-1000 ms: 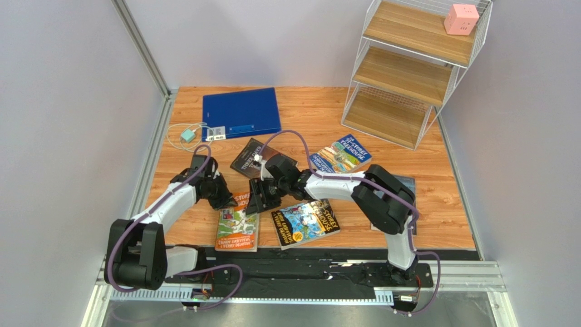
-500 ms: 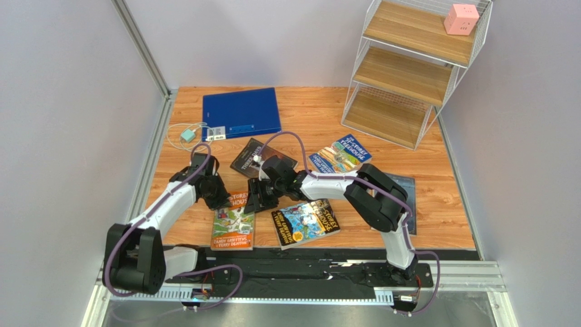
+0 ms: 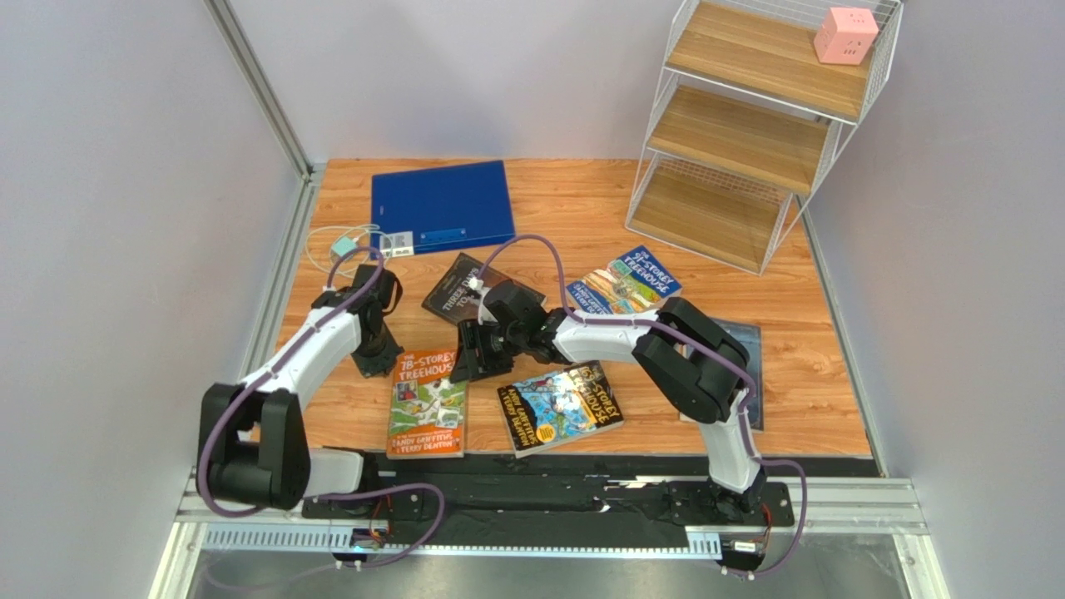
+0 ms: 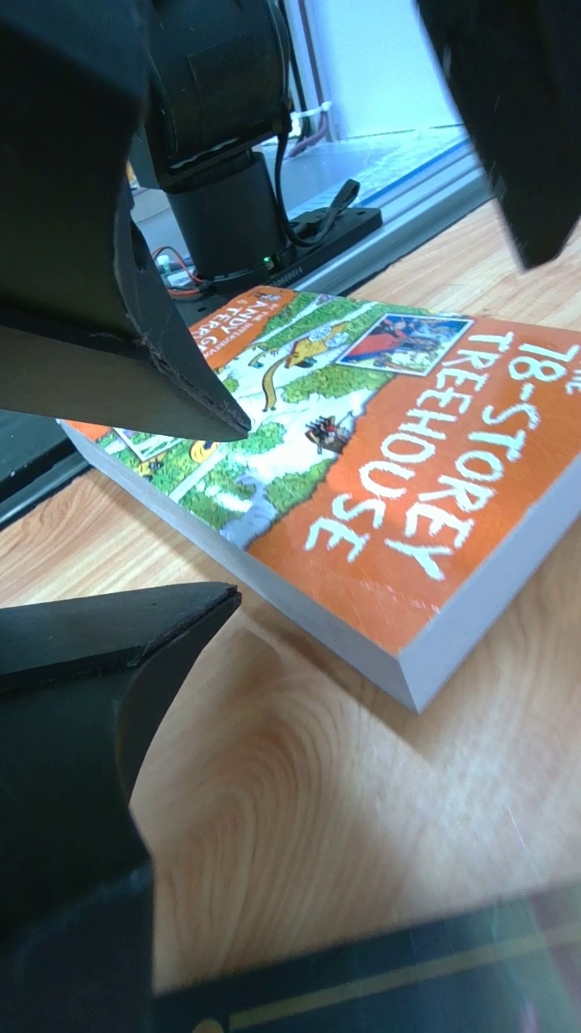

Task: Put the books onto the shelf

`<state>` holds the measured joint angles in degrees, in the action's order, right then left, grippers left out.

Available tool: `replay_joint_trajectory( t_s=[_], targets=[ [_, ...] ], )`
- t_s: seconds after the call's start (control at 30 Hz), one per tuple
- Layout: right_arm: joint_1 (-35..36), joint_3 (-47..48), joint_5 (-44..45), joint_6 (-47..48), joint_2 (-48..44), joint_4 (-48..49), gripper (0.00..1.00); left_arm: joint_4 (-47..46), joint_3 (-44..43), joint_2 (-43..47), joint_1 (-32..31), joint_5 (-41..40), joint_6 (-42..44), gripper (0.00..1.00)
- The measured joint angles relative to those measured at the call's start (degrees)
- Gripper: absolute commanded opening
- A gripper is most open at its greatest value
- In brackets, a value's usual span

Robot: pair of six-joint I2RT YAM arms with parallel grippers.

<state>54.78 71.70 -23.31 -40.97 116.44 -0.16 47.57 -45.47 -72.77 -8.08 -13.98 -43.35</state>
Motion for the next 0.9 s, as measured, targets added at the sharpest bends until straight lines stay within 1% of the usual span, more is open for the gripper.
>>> replay_joint_trajectory(
  t_s=[0.1,0.23,0.27,0.3,0.43,0.6,0.9],
  targets=[
    [-0.9,0.0,0.0,0.5,-0.2,-0.1,0.52,-0.4,1.4,-4.5,1.2,0.3,0.2,0.0],
    [-1.6,0.0,-0.3,0.9,-0.5,0.1,0.51,-2.1,3.7,-8.8,2.2,3.7,0.6,0.0],
    [-1.6,0.0,-0.5,0.9,-0.5,0.1,0.49,-2.3,3.7,-8.7,2.2,4.5,1.0,0.0],
    [-1.6,0.0,-0.9,0.9,-0.5,0.0,0.44,-2.6,3.7,-8.7,2.2,5.2,1.3,0.0],
    [-1.6,0.3,-3.2,0.9,-0.2,0.0,0.37,-3.5,4.1,-8.3,2.3,7.1,2.4,0.0],
    [-2.0,0.3,-4.9,-0.1,0.0,0.8,0.37,-3.7,4.2,-8.2,2.6,7.7,3.7,0.0],
    [-1.3,1.5,-9.4,-2.3,1.2,5.2,0.38,-4.8,4.9,-7.3,2.6,8.9,4.7,0.0]
  ],
)
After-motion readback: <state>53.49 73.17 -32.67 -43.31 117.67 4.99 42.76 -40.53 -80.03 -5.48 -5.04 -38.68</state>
